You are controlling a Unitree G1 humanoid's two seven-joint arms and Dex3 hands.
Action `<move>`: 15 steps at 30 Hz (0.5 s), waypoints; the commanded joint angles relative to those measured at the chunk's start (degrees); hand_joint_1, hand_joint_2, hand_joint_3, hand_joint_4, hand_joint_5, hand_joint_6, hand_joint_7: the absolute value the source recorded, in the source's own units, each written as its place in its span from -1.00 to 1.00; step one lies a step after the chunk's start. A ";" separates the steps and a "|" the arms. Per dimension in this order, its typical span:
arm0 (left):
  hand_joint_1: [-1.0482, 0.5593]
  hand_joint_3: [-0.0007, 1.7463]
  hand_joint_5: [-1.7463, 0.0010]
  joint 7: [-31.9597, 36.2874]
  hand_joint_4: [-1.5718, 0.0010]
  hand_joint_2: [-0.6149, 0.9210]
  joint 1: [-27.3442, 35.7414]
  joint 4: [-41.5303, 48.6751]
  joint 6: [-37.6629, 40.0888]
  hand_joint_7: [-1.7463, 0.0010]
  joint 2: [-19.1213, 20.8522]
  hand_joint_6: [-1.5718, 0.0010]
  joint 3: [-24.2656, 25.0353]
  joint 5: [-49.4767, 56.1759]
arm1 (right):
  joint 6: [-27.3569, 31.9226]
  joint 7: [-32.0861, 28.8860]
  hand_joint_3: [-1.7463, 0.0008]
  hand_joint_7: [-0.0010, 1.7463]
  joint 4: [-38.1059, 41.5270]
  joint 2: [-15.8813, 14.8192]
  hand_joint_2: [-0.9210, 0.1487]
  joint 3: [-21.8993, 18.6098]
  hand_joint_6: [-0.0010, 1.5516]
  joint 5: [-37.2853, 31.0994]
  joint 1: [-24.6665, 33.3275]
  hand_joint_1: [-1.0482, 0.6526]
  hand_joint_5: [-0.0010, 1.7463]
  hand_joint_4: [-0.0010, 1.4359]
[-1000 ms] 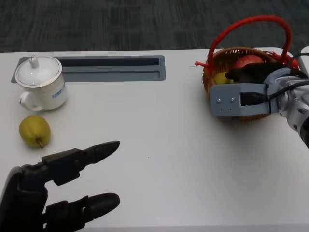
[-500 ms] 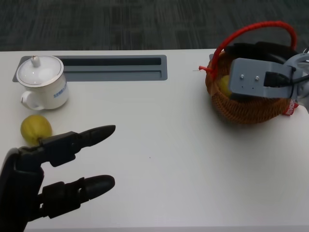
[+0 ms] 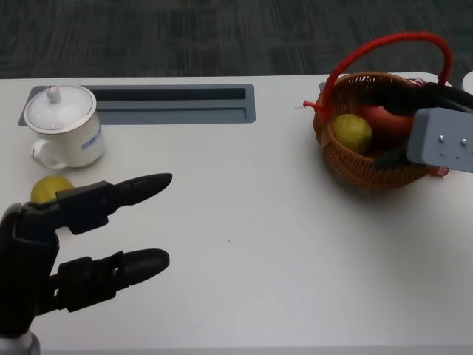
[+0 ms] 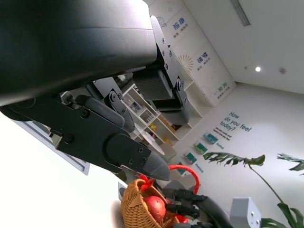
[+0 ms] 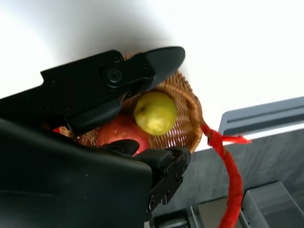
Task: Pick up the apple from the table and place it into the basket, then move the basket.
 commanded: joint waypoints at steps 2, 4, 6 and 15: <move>-0.31 -1.00 1.00 -0.98 -0.23 0.87 -1.49 0.85 -0.19 1.00 1.34 -0.11 0.42 -1.08 | -5.04 6.52 0.90 -0.97 -3.99 -2.84 -1.00 -3.56 -0.42 6.50 4.25 -0.86 -0.97 -0.34; -0.30 -1.00 1.00 -1.38 -0.23 0.87 -2.04 1.18 -0.37 1.00 1.64 -0.11 0.47 -1.61 | -7.87 9.64 0.94 -0.98 -6.05 -3.21 -0.98 -5.43 -0.41 10.11 6.57 -0.83 -0.97 -0.32; -0.30 -1.00 1.00 -1.86 -0.23 0.88 -2.49 1.44 -0.43 1.00 2.02 -0.11 0.52 -2.18 | -11.10 12.21 0.97 -0.97 -8.53 -2.95 -0.94 -7.47 -0.36 14.21 9.30 -0.77 -0.97 -0.26; -0.29 -1.00 1.00 -4.33 -0.21 0.86 -3.03 3.01 -0.98 1.00 4.07 -0.10 1.19 -5.18 | -24.23 21.96 1.00 -0.98 -20.44 7.10 -0.74 -11.59 -0.17 33.46 22.97 -0.39 -0.99 -0.05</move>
